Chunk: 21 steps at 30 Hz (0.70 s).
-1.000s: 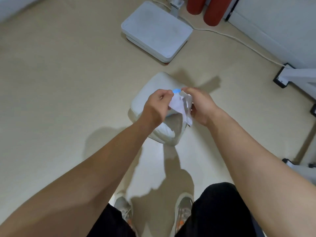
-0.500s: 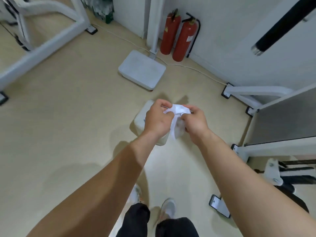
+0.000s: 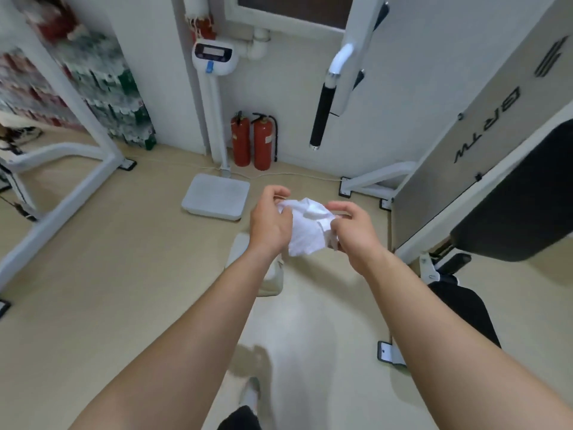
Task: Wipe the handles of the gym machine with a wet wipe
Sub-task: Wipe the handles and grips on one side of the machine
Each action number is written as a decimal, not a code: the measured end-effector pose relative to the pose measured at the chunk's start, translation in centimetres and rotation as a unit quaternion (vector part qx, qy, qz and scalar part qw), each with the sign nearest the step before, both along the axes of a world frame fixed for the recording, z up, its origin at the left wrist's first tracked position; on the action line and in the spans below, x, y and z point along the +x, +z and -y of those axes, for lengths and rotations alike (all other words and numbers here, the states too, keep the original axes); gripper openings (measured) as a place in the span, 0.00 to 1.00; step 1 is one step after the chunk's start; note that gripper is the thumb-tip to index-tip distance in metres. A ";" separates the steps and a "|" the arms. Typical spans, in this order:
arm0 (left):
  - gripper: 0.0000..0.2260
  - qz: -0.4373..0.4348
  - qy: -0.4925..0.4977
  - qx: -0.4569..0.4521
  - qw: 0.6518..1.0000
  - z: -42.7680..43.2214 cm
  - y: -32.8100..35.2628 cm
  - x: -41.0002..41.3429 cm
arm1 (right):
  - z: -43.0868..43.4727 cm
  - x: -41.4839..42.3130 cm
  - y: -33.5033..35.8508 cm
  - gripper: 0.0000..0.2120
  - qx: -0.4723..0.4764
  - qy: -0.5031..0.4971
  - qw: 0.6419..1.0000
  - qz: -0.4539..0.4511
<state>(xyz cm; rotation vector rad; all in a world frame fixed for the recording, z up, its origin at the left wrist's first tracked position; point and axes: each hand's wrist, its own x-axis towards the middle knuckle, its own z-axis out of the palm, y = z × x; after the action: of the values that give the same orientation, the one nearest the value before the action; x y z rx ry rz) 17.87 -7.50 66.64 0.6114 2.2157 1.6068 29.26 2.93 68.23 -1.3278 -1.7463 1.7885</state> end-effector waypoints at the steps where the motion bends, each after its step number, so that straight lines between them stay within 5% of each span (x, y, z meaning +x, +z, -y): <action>1: 0.13 -0.003 -0.010 0.000 1.000 0.0 1.0 0.2 | 0.1 0.9 1.1 0.21 -0.011 -0.014 1.000 0.000; 6: 0.12 -0.014 -0.118 0.033 0.992 -0.7 5.4 -0.8 | 0.4 2.5 4.7 0.19 -0.095 -0.016 0.995 -0.029; 10: 0.13 0.037 -0.229 0.061 0.971 -0.9 7.4 -4.3 | 0.9 0.0 5.1 0.26 -0.058 0.045 0.997 -0.039; 14: 0.14 0.098 -0.302 0.050 0.947 -1.0 8.2 -8.6 | 1.8 -4.2 4.7 0.13 -0.041 0.031 0.996 -0.069; 19: 0.14 0.237 -0.378 0.041 0.894 -2.2 8.4 -12.9 | 1.3 -6.7 3.8 0.16 -0.116 0.011 0.980 -0.159; 21: 0.12 0.267 -0.395 0.040 0.878 -3.7 8.3 -13.8 | 0.6 -7.7 3.4 0.08 -0.123 0.014 0.978 -0.170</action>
<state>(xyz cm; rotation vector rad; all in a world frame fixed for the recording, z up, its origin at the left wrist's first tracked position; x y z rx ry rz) 4.08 -3.82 74.96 0.8270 1.2483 1.2166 21.58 2.32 71.64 -1.0045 -1.4045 2.1537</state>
